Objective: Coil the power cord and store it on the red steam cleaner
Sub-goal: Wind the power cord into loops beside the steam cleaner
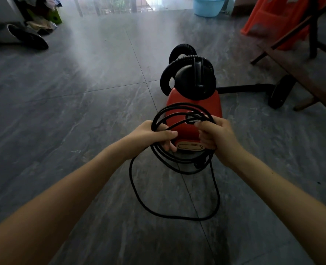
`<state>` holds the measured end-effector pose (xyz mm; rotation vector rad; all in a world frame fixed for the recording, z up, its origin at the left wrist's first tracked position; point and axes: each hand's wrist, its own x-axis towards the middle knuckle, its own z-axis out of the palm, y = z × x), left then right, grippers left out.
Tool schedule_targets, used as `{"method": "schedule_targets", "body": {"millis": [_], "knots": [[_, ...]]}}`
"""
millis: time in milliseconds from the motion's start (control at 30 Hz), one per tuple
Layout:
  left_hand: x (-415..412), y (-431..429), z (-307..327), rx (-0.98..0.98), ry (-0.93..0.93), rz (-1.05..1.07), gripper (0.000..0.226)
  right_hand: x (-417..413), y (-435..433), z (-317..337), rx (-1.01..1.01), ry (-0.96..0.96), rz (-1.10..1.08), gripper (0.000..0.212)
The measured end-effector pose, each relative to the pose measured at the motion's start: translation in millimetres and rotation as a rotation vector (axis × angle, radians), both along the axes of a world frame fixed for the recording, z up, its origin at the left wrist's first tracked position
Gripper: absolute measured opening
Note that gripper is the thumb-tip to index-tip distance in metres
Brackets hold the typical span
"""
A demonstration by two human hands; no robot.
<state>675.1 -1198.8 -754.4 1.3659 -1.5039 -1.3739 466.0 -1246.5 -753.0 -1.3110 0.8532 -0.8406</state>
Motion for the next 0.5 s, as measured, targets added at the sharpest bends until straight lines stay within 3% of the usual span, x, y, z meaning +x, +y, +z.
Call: {"method": "schedule_targets", "body": {"millis": [100,200,333,500], "knots": [[2,-2,-1,0.044,0.084,0.051,0.040,-2,0,-7,-0.055,0.049,0.030,0.023],[11,-5,11,0.090,0.148,-0.046,0.031,-7,-3,-10,-0.077,0.075,0.064,0.027],[23,-10,31,0.068,-0.030,-0.146,0.006,-11,-3,-11,-0.179,0.222,0.134,0.024],[10,-5,32,0.073,-0.053,-0.134,0.020,-6,-3,-9,-0.172,0.352,0.140,0.028]]}}
